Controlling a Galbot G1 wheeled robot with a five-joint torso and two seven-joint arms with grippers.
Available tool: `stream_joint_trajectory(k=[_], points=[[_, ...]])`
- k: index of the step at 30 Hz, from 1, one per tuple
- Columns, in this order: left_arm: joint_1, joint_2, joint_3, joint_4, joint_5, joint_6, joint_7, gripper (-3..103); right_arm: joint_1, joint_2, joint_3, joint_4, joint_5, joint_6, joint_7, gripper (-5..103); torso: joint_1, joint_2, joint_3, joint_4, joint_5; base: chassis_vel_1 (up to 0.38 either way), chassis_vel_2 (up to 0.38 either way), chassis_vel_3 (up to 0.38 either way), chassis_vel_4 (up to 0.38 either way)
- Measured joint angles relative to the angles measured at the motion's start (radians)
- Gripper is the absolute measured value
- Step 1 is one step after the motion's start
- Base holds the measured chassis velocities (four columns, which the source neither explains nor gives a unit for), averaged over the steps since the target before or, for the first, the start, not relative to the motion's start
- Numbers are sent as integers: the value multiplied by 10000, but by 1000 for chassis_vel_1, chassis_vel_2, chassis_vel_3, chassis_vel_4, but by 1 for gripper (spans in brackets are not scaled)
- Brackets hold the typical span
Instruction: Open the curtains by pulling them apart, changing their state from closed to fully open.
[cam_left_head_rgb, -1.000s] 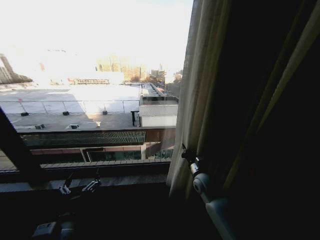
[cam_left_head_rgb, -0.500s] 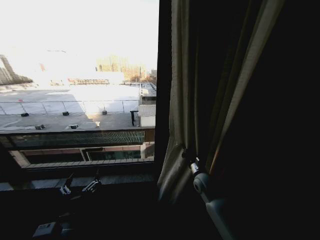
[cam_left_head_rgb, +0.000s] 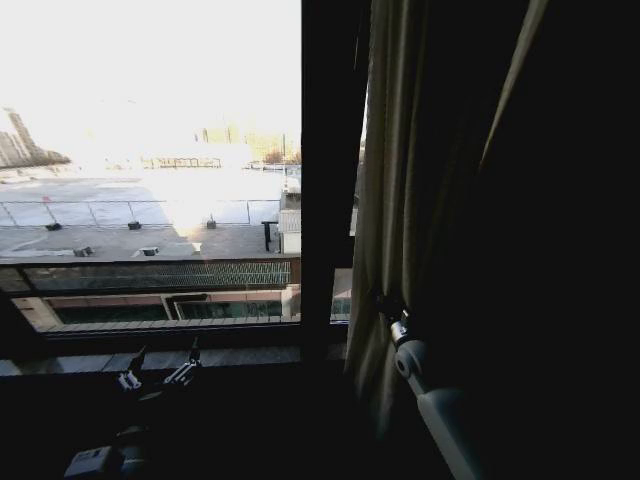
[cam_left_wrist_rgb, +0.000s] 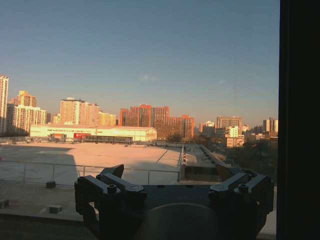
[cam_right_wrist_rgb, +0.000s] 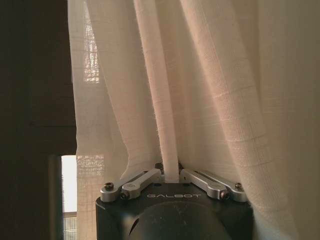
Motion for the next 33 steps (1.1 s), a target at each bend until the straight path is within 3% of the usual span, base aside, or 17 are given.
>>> stream_joint_trajectory(k=[9,19,22,24,26,32,33], points=[[36,-16,-26,3,-14,-87,14,100,613,-171,1109,-1523,106,43,773,0,-1,0,1,0,3,0,0,0,0],[78,-17,-61,20,-60,-153,18,100,1040,-178,1381,-2186,82,21,1841,0,-1,0,1,-1,4,0,0,0,0],[47,2,-70,40,-82,-155,20,100,789,-204,1300,-1818,80,-108,1607,-2,0,-1,1,0,4,0,0,0,0],[10,14,-83,63,-99,-156,20,100,185,-321,1125,-982,110,-472,728,8,-1,-2,3,-4,14,0,0,0,0],[-1,13,-83,72,-105,-156,20,100,-2,-372,1062,-634,110,-537,506,8,0,-1,3,-3,8,0,0,0,0],[-122,2,-118,209,-266,-156,17,100,-1216,-576,499,1803,623,-1181,5,35,0,-1,1,0,-2,0,0,0,0],[-129,3,-127,209,-304,-156,17,100,-1328,-586,458,2022,662,-1259,-7,35,-1,0,1,0,0,0,0,0,0]])
